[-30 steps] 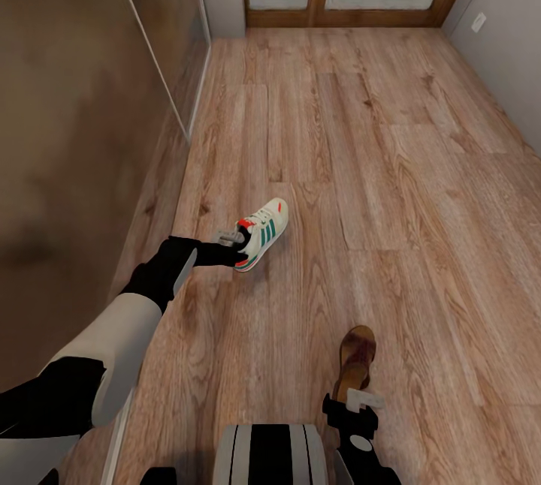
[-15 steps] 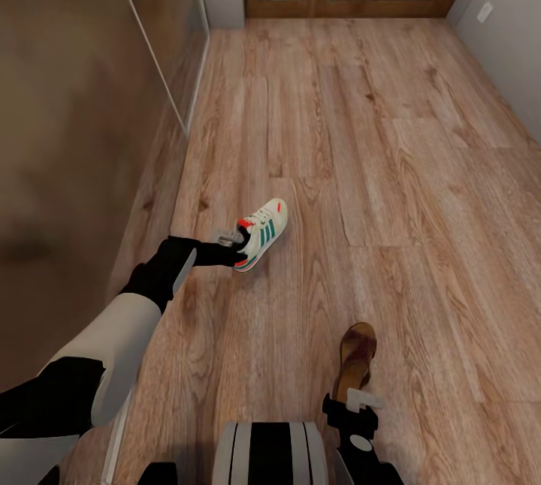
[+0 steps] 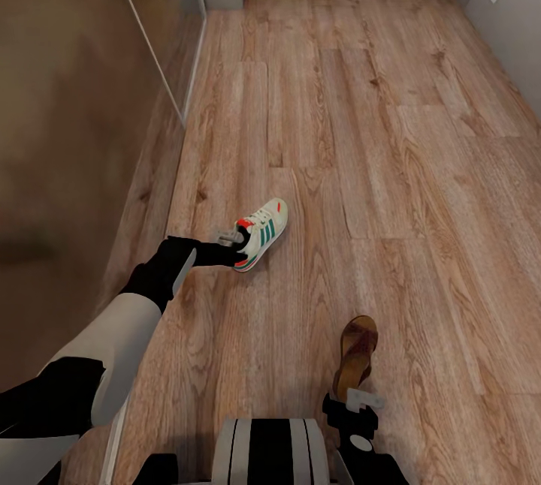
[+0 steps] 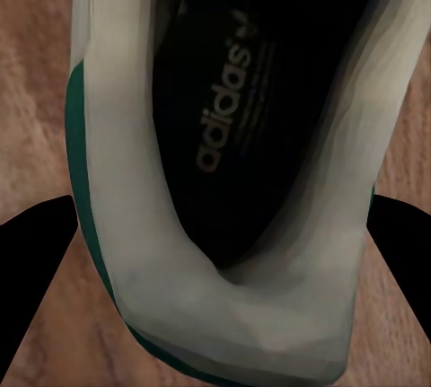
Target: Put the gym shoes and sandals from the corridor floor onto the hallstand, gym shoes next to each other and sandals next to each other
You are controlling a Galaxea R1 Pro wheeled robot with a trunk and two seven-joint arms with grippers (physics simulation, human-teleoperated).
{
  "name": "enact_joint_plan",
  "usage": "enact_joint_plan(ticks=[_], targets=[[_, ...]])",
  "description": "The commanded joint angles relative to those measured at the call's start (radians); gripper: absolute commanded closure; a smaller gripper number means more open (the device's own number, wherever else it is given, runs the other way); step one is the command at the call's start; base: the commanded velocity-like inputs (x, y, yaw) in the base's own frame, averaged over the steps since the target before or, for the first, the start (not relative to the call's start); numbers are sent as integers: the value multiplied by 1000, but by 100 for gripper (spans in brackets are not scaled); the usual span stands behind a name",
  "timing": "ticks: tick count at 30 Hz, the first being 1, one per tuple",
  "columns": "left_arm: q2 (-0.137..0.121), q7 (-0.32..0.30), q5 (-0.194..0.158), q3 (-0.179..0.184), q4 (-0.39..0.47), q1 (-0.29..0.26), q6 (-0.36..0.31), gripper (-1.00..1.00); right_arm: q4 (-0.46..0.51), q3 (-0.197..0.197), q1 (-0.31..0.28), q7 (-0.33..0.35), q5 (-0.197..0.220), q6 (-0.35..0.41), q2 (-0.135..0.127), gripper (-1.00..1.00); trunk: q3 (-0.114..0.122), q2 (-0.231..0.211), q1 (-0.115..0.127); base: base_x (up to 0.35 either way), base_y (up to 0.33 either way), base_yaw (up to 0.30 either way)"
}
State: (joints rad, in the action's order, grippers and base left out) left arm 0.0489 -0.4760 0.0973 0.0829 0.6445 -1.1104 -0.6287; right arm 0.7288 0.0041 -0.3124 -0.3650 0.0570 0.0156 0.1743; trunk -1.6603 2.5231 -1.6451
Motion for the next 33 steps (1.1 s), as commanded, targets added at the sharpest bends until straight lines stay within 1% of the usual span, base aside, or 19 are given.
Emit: enact_joint_plan(ticks=[1,17,23,33], targets=[[0,-7,10,-1,1,0,-2,100,1,1,0,-3,6,2,0,-100,-1,0,0,0,0,0],[-1,1,12,-1,2,0,-1,100,1,1,0,-3,6,3,0,-100,-1,0,0,1,0,0],[-1,3,12,-2,2,1,0,100,1,1,-1,-3,6,3,0,-100,-1,0,0,82,0,0],[-1,4,11,-2,1,1,0,100,1,1,0,-3,6,3,0,-100,-1,0,0,10,0,0]])
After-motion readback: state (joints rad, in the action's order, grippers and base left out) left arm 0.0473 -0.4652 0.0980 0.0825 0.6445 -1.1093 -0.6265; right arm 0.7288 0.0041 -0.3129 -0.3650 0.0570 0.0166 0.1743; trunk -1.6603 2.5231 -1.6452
